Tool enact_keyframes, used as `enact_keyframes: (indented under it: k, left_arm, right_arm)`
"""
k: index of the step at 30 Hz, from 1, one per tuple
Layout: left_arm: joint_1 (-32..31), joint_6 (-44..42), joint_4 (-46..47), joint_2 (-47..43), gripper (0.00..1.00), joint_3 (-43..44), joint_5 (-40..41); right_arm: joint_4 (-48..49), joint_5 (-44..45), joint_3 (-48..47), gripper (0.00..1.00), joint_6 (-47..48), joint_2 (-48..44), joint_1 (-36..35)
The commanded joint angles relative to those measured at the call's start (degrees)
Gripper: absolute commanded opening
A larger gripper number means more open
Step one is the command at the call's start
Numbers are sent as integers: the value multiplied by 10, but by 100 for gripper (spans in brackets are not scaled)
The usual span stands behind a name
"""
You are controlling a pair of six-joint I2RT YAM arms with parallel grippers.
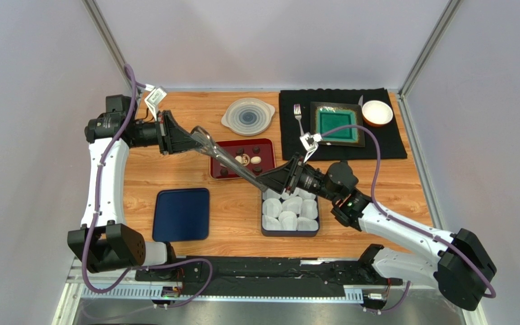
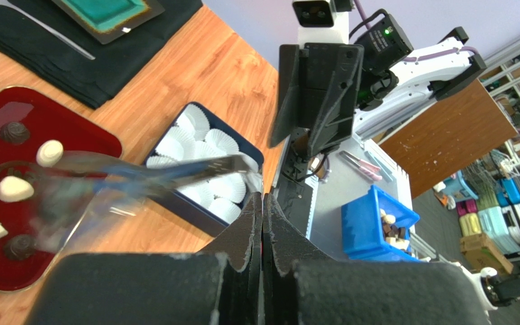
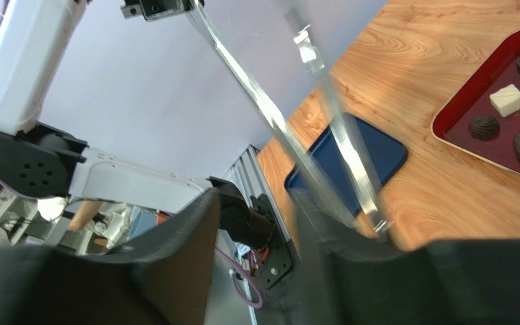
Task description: Pack the chocolate
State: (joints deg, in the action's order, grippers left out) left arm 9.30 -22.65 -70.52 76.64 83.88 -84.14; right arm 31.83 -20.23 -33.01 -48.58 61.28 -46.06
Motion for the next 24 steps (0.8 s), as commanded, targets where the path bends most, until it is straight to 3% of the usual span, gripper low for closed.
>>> enact_keyframes:
  k: [1, 2, 7, 12, 18, 24]
  left_arm:
    - [11, -8, 14, -20, 0, 3, -169]
    - [12, -6, 14, -21, 0, 5, -169]
    - [12, 4, 14, -25, 0, 20, -169]
    - [12, 16, 14, -26, 0, 45, -169]
    - [12, 26, 10, -25, 0, 62, -169]
    - [12, 23, 10, -25, 0, 53, -169]
  right_arm:
    - [-47, 6, -27, 58, 23, -13, -2]
    - [-68, 14, -13, 67, 30, -16, -1]
    - [-74, 83, 34, 82, 47, -49, -1]
    - [-64, 86, 53, 84, 44, -29, -1]
    - [28, 58, 73, 83, 7, 51, -2]
    - [95, 40, 54, 75, -3, 107, -21]
